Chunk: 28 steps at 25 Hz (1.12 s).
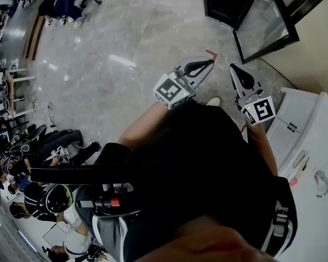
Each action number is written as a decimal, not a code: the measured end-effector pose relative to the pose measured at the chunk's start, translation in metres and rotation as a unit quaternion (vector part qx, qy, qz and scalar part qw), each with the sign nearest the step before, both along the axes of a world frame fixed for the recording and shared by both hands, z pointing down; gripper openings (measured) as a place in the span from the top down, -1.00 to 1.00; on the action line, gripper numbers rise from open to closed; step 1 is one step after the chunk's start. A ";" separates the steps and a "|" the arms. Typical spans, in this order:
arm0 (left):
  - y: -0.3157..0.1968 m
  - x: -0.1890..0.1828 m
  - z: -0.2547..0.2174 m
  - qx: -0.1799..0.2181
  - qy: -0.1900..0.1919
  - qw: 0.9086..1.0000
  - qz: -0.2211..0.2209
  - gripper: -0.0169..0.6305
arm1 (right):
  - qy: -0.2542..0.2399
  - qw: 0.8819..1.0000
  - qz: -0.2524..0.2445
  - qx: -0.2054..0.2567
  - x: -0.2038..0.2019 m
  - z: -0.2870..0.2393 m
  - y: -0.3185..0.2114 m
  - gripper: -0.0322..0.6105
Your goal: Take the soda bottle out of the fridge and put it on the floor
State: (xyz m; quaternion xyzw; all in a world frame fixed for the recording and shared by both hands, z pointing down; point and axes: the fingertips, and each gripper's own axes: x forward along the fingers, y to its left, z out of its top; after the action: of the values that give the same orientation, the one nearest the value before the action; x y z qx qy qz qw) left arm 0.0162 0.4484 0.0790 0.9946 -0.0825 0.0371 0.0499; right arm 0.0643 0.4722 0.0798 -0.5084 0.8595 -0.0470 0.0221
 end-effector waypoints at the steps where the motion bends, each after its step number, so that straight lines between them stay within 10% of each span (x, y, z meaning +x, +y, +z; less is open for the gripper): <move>1: -0.003 0.002 0.000 0.000 0.000 1.000 -0.001 0.96 | -0.001 1.000 -0.001 -0.001 0.002 0.001 -0.004 0.86; 28: -0.275 -0.011 0.012 -0.018 0.029 0.996 0.077 0.96 | 0.007 0.993 0.109 -0.042 -0.013 0.021 -0.258 0.86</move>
State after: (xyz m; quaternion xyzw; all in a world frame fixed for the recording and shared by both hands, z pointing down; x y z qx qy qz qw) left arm 0.0053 0.1731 0.0908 0.9977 -0.0033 0.0137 0.0670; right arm 0.0515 0.2139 0.1004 -0.5998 0.7965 -0.0767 -0.0001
